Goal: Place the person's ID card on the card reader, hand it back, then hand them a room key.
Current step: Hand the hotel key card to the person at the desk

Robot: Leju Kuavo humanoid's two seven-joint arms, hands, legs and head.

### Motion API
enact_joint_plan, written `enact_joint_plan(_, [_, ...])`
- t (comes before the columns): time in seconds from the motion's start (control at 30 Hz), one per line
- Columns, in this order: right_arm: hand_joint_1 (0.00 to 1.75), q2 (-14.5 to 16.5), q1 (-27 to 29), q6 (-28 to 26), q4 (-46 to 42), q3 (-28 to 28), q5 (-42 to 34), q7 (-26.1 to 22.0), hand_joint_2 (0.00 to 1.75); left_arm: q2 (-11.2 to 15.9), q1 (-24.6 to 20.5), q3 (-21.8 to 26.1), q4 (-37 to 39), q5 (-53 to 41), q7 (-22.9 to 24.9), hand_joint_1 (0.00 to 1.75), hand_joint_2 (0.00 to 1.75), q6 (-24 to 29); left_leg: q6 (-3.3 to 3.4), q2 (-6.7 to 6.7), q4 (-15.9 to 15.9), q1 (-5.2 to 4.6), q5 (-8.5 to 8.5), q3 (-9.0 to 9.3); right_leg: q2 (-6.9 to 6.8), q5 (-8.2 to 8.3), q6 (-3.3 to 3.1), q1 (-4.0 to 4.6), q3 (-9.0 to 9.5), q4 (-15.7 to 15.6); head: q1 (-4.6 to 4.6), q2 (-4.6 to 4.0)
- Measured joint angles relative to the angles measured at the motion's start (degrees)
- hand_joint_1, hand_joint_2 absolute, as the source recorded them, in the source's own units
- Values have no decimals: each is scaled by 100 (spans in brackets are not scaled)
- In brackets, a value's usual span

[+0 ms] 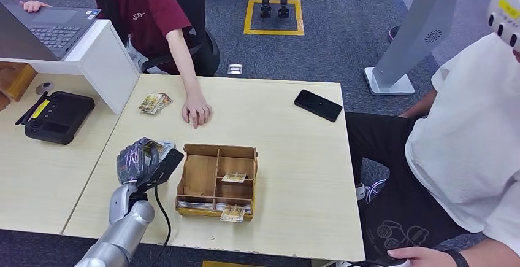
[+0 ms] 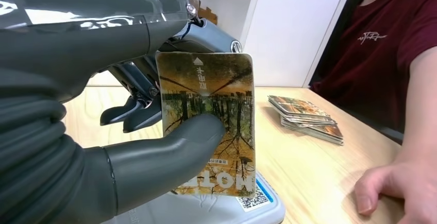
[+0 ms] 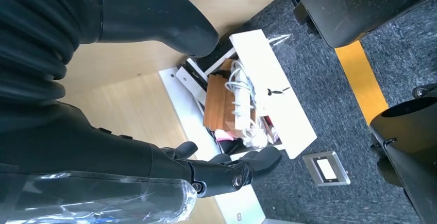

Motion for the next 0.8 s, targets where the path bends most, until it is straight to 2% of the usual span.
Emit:
enact_joint_plan(0.43, [0, 0, -35, 9, -30, 100, 81, -115, 175, 55, -235, -25, 590, -372, 398, 175, 175, -5, -1, 0, 0, -3, 1, 2, -2, 0, 0, -3, 1, 0, 0, 0])
enact_joint_plan(0.8, [0, 0, -58, 17, -46, 147, 125, -168, 175, 83, -359, -33, 912, -496, 478, 175, 175, 14, -1, 0, 0, -5, 1, 3, -1, 0, 0, -5, 1, 1, 0, 0])
